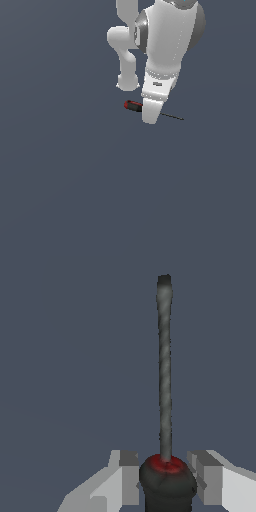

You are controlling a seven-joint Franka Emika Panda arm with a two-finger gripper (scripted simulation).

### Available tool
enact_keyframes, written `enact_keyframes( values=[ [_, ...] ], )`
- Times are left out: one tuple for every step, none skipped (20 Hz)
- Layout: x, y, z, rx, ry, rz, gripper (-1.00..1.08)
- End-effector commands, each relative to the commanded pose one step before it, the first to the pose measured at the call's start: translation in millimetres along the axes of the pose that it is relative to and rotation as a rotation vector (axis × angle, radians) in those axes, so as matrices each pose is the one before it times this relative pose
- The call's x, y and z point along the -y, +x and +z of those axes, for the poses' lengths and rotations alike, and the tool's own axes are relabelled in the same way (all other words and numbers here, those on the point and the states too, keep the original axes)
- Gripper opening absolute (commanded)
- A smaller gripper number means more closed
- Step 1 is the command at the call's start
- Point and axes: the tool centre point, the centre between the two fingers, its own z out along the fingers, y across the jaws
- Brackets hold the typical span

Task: Pick up the object and move it to a goal position.

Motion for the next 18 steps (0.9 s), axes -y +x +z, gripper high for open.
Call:
enact_keyframes(
  values=[
    [12.21, 12.19, -26.13, -0.00029, 0.00000, 0.00013, -1.00],
    [4.28, 4.60, -9.77, -0.00048, 0.00011, -0.00001, -1.00],
    [4.13, 4.62, -9.37, 0.00000, 0.00000, 0.00000, -1.00],
    [3.87, 4.26, -9.11, -0.00047, 0.00008, 0.00010, -1.00],
    [3.69, 4.28, -8.58, 0.00000, 0.00000, 0.00000, -1.00],
    [3.35, 3.81, -8.17, -0.00044, 0.00006, 0.00020, -1.00],
    [3.13, 3.79, -7.46, 0.00000, 0.00000, 0.00000, -1.00],
    [2.69, 3.11, -7.00, -0.00056, 0.00004, 0.00040, -1.00],
    [2.53, 3.23, -6.24, 0.00000, 0.00000, 0.00000, -1.00],
    [2.14, 2.66, -5.75, -0.00034, 0.00000, 0.00035, -1.00],
    [1.98, 2.68, -5.06, 0.00000, 0.00000, 0.00000, -1.00],
    [1.60, 2.11, -4.60, -0.00030, -0.00001, 0.00038, -1.00],
    [1.48, 2.14, -3.94, 0.00000, 0.00000, 0.00000, -1.00],
    [1.12, 1.57, -3.48, -0.00027, -0.00002, 0.00040, -1.00],
    [1.02, 1.59, -2.85, 0.00000, 0.00000, 0.00000, -1.00],
    [0.82, 1.31, -2.32, 0.00000, 0.00000, 0.00000, -1.00],
    [0.49, 0.72, -1.89, -0.00024, -0.00002, 0.00042, -1.00],
    [0.44, 0.73, -1.27, 0.00000, 0.00000, 0.00000, -1.00]
  ],
)
